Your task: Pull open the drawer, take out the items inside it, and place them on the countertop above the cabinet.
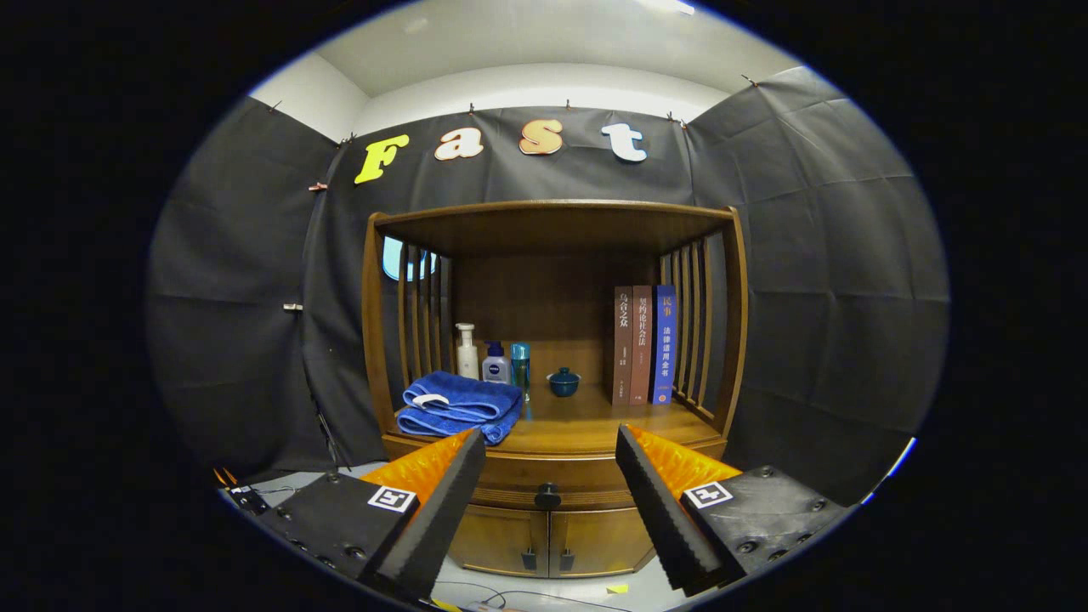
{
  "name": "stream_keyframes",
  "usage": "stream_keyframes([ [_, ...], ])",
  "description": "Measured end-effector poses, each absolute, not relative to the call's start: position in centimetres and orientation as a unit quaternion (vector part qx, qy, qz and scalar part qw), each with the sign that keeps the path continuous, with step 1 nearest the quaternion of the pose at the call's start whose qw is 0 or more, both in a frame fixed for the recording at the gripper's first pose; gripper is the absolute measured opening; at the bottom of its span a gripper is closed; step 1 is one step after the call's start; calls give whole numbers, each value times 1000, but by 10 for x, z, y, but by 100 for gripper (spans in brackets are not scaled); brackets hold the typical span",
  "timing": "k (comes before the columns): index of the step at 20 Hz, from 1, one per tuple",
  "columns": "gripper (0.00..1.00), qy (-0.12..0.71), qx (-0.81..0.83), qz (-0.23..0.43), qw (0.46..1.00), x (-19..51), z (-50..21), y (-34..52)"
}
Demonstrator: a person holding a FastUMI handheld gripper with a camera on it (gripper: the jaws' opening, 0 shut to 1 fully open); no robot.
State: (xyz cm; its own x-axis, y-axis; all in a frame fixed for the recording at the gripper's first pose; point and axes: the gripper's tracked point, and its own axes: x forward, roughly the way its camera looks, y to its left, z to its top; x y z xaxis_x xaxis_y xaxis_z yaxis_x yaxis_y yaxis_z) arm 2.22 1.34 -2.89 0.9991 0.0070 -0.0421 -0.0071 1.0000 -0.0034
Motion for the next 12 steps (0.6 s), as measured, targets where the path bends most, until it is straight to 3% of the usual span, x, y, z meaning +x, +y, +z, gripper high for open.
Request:
stream_keyframes([
  [12,99,95,-7,-6,995,124,-161,9],
])
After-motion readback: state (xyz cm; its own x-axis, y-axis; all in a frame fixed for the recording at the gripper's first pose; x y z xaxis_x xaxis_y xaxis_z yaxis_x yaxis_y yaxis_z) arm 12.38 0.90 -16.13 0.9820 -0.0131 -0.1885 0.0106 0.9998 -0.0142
